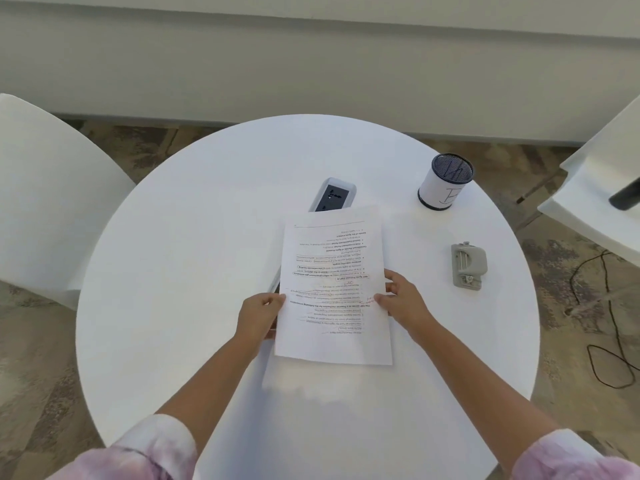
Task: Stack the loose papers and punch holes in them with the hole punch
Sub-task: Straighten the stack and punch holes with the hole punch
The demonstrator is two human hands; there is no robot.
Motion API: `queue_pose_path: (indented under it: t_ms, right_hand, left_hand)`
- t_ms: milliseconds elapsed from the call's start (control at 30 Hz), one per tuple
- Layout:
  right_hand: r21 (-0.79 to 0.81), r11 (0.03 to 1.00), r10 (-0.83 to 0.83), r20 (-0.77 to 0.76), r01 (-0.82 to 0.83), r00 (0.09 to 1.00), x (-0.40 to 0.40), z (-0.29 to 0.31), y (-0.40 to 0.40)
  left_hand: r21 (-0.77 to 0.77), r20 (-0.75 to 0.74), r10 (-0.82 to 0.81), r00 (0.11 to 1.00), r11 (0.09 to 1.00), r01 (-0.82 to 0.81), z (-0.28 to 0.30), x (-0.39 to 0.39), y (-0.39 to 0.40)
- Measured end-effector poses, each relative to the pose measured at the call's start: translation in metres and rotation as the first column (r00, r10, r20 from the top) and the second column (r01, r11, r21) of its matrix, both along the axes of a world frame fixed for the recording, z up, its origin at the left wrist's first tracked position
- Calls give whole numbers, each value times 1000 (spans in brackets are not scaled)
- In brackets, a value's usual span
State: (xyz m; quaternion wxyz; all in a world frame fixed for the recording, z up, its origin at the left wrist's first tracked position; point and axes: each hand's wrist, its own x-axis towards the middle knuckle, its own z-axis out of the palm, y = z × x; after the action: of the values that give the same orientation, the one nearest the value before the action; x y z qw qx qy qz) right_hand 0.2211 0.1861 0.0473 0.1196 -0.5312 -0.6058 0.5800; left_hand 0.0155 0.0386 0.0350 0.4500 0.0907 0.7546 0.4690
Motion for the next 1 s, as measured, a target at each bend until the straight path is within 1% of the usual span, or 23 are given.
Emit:
queue_pose_path:
  t_ms: [100,200,267,300,400,467,533,600,633,667,733,767,833,900,1000]
  right_hand:
    - [14,1000,7,29,-7,1000,2,-7,5]
    - [35,999,14,59,-16,998,2,-11,11]
    - [99,995,-20,75,12,997,4,-10,19]
    - [175,984,-48,84,32,995,6,-9,24]
    - [452,883,-197,123,122,973,20,-1,46]
    - [567,796,-322,96,214,942,33,5,64]
    - [624,721,-450,91,302,888,46,8,81]
    - [611,689,-565,119,388,816,58,8,95]
    - [582,695,-606,159,422,779,62,7,100]
    - [545,715,-626,219,439,748,66,5,105]
    - [457,769,-614,337,447,713,72,1,113]
    - [413,788,-602,368,456,708,74,-1,115]
    - [353,807,-587,384,474,713,76,-5,118]
    - [337,813,-579,378,476,722,78,-9,119]
    - [345,795,-600,336,498,726,80,-13,118]
  left_hand:
    - [-29,-80,-22,997,999,20,-4,0,11]
    - [-40,-102,-18,995,999,14,-9,-1,16]
    - [-34,-99,-13,995,999,9,-11,-3,16]
    - [-26,-93,-7,996,1000,5,-11,-3,16]
    - [8,-69,18,997,1000,-17,-12,-5,14]
    - [18,-56,32,998,999,-32,-15,-5,12]
    - [19,-45,40,998,999,-39,-19,-4,10]
    - [24,-38,37,999,999,-37,-21,-2,9]
    - [31,-29,39,999,999,-38,-21,-2,9]
    - [39,-17,42,999,998,-41,-21,-1,9]
    - [51,3,50,999,997,-50,-21,0,9]
    - [54,10,52,999,997,-53,-21,1,9]
    - [61,19,57,998,996,-58,-20,3,10]
    - [67,28,61,998,996,-63,-19,3,9]
    - [76,34,56,998,995,-58,-18,3,9]
